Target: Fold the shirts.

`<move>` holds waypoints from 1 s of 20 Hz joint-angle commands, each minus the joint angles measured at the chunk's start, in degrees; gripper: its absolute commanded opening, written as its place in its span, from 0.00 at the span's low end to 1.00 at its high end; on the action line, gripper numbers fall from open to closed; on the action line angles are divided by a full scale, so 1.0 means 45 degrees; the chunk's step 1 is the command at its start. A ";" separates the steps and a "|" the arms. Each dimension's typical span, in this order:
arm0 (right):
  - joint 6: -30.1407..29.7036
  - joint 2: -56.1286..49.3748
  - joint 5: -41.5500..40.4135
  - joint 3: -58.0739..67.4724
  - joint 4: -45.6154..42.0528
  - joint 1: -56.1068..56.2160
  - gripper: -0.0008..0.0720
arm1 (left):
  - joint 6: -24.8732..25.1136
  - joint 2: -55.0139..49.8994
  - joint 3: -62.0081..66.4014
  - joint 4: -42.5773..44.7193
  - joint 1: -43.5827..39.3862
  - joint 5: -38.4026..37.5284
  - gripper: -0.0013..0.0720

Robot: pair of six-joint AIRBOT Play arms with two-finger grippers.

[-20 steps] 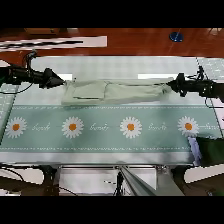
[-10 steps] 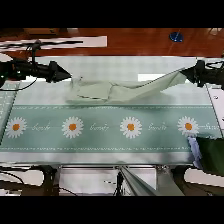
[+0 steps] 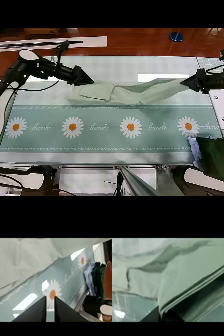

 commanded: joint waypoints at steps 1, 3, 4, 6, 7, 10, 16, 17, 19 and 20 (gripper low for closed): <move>0.0267 0.0355 0.1651 0.0010 -0.2399 -0.0005 0.05 | -0.0330 -0.0010 0.0015 -0.0010 -0.1525 0.1574 0.19; 0.0549 0.0835 0.2045 0.0005 -0.3667 -0.0010 0.05 | -0.1219 -0.0010 0.0015 -0.0015 -0.2181 0.2798 0.04; 0.0724 0.1073 0.2045 0.0005 -0.4143 -0.0010 0.05 | -0.1326 -0.0019 0.0015 -0.0015 -0.2516 0.3317 0.05; 0.0918 0.1472 0.2118 0.0005 -0.5338 -0.0010 0.05 | -0.1365 -0.0092 0.0015 -0.0015 -0.3079 0.3755 0.05; 0.1112 0.1583 0.2137 -0.0019 -0.5969 -0.0010 0.05 | -0.1365 -0.0141 0.0010 -0.0010 -0.3322 0.3803 0.05; 0.1598 0.1627 0.2516 -0.0034 -0.7533 -0.0010 0.05 | -0.1365 -0.0389 0.0010 -0.0015 -0.3983 0.3808 0.05; 0.1520 0.1627 0.2701 -0.0034 -0.8160 -0.0010 0.58 | -0.1360 -0.1132 0.0010 -0.0015 -0.4736 0.3808 0.05; 0.1617 0.1627 0.2715 -0.0034 -0.9612 -0.0010 0.58 | -0.1360 -0.1146 0.0010 -0.0015 -0.4741 0.3803 0.05; 0.2327 0.1617 0.2652 -0.0034 -1.3022 -0.0063 0.61 | -0.1360 -0.1132 0.0015 -0.0015 -0.4726 0.3793 0.23; 0.2710 0.1617 0.2443 -0.0034 -1.3221 -0.0403 0.66 | -0.1355 -0.1132 0.0010 -0.0015 -0.4726 0.3789 0.31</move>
